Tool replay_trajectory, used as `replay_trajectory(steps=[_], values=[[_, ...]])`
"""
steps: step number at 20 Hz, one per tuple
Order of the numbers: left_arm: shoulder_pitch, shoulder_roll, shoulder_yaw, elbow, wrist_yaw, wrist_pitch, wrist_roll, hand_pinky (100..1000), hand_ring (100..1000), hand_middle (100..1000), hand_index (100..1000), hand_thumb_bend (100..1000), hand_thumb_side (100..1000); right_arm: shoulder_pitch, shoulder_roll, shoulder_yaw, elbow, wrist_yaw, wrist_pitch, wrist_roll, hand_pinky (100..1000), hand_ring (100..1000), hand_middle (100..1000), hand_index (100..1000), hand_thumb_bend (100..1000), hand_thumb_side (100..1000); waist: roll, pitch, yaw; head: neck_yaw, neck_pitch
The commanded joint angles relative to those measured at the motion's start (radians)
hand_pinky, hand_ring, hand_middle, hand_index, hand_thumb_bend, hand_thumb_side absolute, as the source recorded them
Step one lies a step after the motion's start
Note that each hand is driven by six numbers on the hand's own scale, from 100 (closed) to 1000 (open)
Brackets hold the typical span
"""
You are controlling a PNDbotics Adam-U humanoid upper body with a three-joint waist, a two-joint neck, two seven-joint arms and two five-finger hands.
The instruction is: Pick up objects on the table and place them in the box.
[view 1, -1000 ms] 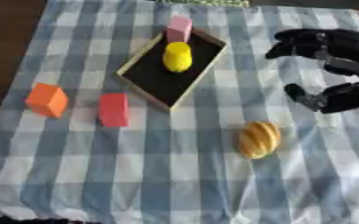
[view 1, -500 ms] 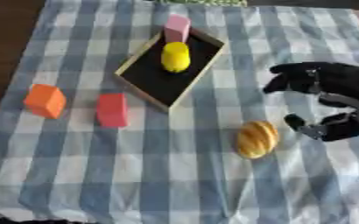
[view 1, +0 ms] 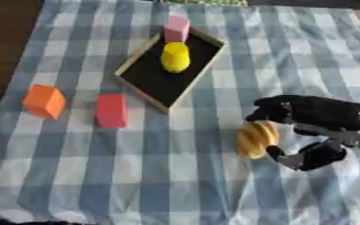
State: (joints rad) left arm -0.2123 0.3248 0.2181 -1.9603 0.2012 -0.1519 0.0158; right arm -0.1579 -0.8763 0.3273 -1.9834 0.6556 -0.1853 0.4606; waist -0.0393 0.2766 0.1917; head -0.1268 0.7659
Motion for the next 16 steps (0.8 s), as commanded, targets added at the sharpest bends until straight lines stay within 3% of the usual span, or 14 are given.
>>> replay_trajectory(steps=[1,12,16], values=[[-0.011,0.010,0.001,-0.012,0.007,0.000,-0.004,790,776,659,788,100,634,-0.005,-0.002,-0.003,-0.013,0.042,0.015,0.019,963,1000,851,957,100,376,0.010,-0.004,0.002,-0.004,0.004],[-0.011,0.000,0.000,-0.012,0.012,0.004,-0.010,790,778,661,788,100,638,-0.028,0.040,0.022,0.099,0.228,0.012,-0.037,952,1000,840,944,100,291,0.012,0.005,0.008,-0.005,0.004],[-0.013,-0.001,-0.001,-0.012,0.013,0.004,-0.012,790,778,661,788,100,638,-0.033,0.048,0.036,0.126,0.244,-0.004,-0.040,924,967,751,897,100,305,0.013,0.007,0.009,-0.006,0.004]])
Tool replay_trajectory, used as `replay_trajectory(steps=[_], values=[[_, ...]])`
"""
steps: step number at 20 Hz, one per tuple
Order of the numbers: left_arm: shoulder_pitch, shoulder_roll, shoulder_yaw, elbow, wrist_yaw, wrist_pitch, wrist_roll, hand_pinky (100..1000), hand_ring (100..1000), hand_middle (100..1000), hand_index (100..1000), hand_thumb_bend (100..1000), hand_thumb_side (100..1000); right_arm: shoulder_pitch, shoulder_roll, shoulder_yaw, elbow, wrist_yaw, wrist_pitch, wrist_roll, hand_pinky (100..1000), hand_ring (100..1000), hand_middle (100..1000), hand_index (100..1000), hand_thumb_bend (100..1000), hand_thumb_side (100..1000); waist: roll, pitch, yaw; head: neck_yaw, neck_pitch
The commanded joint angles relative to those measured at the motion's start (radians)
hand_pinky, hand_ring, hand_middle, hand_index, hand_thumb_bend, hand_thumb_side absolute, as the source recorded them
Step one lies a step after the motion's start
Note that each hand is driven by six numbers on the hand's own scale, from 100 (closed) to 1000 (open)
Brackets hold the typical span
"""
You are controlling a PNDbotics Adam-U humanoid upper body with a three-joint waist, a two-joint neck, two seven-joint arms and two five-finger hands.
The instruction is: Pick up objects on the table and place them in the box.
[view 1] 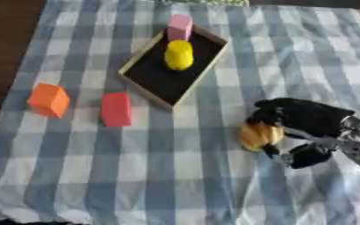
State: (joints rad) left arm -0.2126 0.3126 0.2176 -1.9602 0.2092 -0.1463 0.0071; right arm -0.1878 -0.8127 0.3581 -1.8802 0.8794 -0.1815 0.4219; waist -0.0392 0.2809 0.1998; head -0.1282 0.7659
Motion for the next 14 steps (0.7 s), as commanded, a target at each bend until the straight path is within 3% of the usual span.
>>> replay_trajectory(steps=[1,5,9,14], values=[[-0.013,0.010,0.000,-0.012,0.005,-0.001,-0.003,790,778,661,788,100,638,-0.006,-0.014,0.009,0.027,0.021,-0.012,-0.002,921,957,738,886,100,318,0.013,0.003,0.001,-0.005,0.004],[-0.012,0.008,-0.001,-0.011,0.007,-0.001,-0.005,790,779,662,788,100,638,-0.019,-0.002,0.019,0.047,0.031,-0.018,-0.018,897,894,612,802,100,336,0.015,0.004,0.001,-0.006,0.004],[-0.011,0.006,-0.001,-0.011,0.008,0.001,-0.006,790,779,662,788,100,639,-0.028,0.002,0.021,0.042,0.033,0.005,-0.091,878,829,478,678,100,322,0.014,0.003,0.001,-0.009,0.004],[-0.011,0.005,-0.002,-0.014,0.011,0.003,-0.007,790,780,662,788,100,639,-0.028,-0.005,0.018,0.006,0.032,0.035,-0.207,868,787,420,618,100,312,0.012,0.000,-0.001,-0.009,0.004]])
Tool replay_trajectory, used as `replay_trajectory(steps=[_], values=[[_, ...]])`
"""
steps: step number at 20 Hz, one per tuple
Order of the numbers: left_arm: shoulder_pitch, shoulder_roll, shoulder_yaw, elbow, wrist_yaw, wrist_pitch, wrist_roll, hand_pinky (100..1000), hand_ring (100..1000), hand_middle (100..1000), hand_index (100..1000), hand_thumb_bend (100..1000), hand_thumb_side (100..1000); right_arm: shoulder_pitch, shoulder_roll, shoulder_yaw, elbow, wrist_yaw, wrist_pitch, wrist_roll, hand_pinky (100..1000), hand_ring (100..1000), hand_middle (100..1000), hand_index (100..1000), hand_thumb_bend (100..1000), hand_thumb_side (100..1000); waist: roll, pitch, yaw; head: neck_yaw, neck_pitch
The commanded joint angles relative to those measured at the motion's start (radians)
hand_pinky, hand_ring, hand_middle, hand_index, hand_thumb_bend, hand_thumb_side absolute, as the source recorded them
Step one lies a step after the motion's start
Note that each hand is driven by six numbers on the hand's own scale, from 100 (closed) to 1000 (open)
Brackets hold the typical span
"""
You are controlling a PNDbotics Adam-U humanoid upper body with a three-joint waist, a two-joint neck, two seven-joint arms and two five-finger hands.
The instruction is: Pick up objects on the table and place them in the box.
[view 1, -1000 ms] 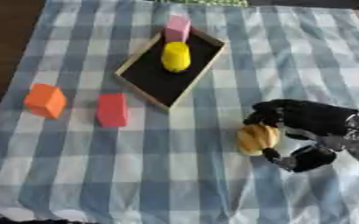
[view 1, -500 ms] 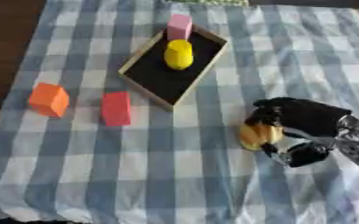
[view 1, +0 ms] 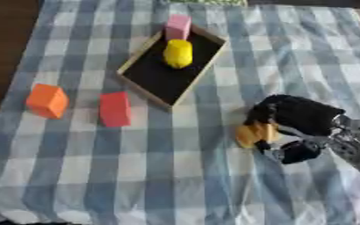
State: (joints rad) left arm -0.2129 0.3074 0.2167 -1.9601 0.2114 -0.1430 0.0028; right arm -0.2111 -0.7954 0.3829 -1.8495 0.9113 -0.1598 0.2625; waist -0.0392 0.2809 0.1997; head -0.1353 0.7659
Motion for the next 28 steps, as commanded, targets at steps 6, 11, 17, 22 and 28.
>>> replay_trajectory(steps=[6,11,17,22,28], values=[[-0.008,0.011,0.001,-0.017,0.010,0.003,-0.001,790,781,663,788,100,639,-0.001,-0.073,-0.044,-0.134,-0.096,0.030,-0.075,871,785,417,622,100,259,0.008,-0.007,-0.005,0.003,0.004],[-0.007,0.014,0.003,-0.018,0.010,0.005,0.002,790,781,663,788,100,639,-0.055,-0.117,-0.090,-0.150,-0.201,-0.005,-0.074,878,789,420,633,100,224,0.003,-0.012,-0.008,0.006,0.004],[-0.009,0.018,-0.002,-0.018,0.011,0.006,-0.002,789,782,664,787,100,637,-0.266,-0.112,-0.120,-0.150,-0.362,0.029,0.005,887,801,420,647,100,169,0.000,-0.016,-0.003,0.002,0.004],[-0.017,0.023,-0.010,-0.016,0.012,0.002,-0.009,789,782,664,787,100,636,-0.484,-0.007,-0.098,0.033,-0.379,0.092,0.086,894,806,415,650,100,153,0.001,-0.014,0.007,-0.009,0.004],[-0.028,0.019,-0.015,-0.013,0.018,0.004,-0.017,789,783,664,786,100,639,-0.654,0.144,-0.076,0.343,-0.259,0.029,0.047,900,809,434,661,100,164,-0.003,0.000,0.026,-0.017,0.004]])
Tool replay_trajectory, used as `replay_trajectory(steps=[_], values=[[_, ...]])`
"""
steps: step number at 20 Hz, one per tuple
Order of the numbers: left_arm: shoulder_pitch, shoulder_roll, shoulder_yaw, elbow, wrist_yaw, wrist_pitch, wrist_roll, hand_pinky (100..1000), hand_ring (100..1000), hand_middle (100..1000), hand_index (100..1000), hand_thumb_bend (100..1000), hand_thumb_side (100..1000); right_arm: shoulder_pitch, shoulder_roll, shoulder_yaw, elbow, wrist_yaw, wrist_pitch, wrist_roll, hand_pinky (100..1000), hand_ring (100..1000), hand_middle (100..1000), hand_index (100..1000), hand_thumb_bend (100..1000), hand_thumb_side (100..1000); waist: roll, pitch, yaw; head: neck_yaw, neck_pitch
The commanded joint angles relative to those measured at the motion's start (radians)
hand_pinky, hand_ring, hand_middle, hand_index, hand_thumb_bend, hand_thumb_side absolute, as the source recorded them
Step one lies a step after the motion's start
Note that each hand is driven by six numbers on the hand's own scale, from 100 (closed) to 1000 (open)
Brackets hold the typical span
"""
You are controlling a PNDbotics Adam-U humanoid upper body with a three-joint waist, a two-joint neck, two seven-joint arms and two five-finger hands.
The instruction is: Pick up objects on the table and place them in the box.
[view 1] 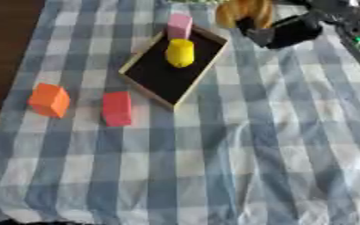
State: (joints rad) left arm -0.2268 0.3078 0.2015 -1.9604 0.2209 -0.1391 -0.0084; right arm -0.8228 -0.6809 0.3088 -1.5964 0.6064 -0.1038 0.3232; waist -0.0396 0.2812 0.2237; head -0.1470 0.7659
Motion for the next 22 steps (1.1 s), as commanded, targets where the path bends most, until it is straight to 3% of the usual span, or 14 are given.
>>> replay_trajectory(steps=[1,10,17,21,22], values=[[-0.015,0.019,-0.001,-0.013,0.009,0.000,-0.006,789,783,664,786,100,639,-0.059,0.047,0.000,0.126,0.066,-0.040,-0.020,900,808,440,663,100,172,-0.004,0.002,0.005,-0.007,0.004],[-0.027,0.014,-0.006,-0.012,0.016,0.003,-0.015,789,784,665,786,100,640,-0.135,0.180,-0.021,0.420,0.249,-0.104,-0.112,899,824,463,675,100,192,-0.005,0.014,0.024,-0.020,0.004],[-0.031,0.013,-0.006,-0.011,0.017,0.001,-0.015,789,785,665,786,100,639,-0.134,0.221,-0.029,0.535,0.358,-0.158,-0.149,899,840,501,685,100,236,-0.001,0.019,0.031,-0.024,0.004],[-0.032,0.010,-0.008,-0.010,0.018,0.001,-0.017,789,785,665,786,100,640,-0.134,0.232,-0.031,0.565,0.403,-0.170,-0.145,898,897,639,781,100,276,0.000,0.021,0.031,-0.024,0.004],[-0.032,0.010,-0.009,-0.010,0.018,0.002,-0.018,788,785,665,786,100,641,-0.134,0.234,-0.030,0.569,0.414,-0.172,-0.138,905,937,736,844,100,281,0.000,0.022,0.031,-0.025,0.004]])
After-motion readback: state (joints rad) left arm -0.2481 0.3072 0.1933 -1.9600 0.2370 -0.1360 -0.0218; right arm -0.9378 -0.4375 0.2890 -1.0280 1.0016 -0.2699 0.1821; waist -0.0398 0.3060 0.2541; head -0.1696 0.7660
